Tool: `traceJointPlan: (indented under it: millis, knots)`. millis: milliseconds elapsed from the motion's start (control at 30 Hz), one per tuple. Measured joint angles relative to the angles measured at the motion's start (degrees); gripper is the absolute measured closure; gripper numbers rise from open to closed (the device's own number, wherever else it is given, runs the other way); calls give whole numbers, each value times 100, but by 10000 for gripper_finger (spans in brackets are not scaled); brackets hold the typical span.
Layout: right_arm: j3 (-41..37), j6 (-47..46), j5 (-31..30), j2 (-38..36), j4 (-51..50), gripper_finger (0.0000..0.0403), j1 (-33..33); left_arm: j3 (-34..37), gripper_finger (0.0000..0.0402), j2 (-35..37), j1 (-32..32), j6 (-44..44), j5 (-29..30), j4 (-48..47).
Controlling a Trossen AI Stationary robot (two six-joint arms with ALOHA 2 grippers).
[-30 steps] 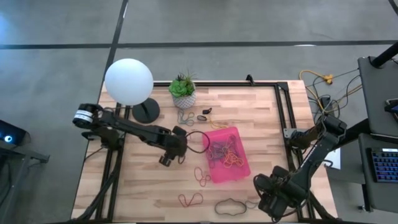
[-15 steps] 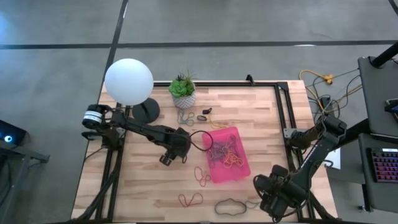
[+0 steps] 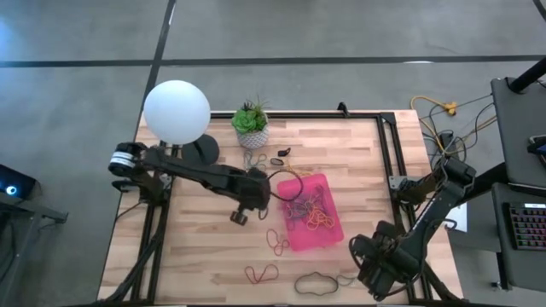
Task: Pick and place rubber bands into bin
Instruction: Put the black rubber band into the red bin, then put the red rubber band into the red bin
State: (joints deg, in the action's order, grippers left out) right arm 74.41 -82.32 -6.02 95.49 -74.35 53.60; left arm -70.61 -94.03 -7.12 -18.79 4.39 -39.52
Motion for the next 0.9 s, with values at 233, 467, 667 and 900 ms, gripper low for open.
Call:
traceJointPlan:
  millis: [233,467,667,900]
  knots:
    - [-4,-5,-154,-8,-72,183,0,-1071,400,-35,115,-274,-358,1759]
    - [-4,-75,-192,-13,-116,183,-46,-1586,361,-1068,249,229,-329,2103]
    - [-7,-236,-192,-14,-142,183,-42,-1948,243,-1588,226,785,-213,1563]
    - [-12,32,-318,-16,-202,183,-58,-1917,129,-798,194,795,-41,853]
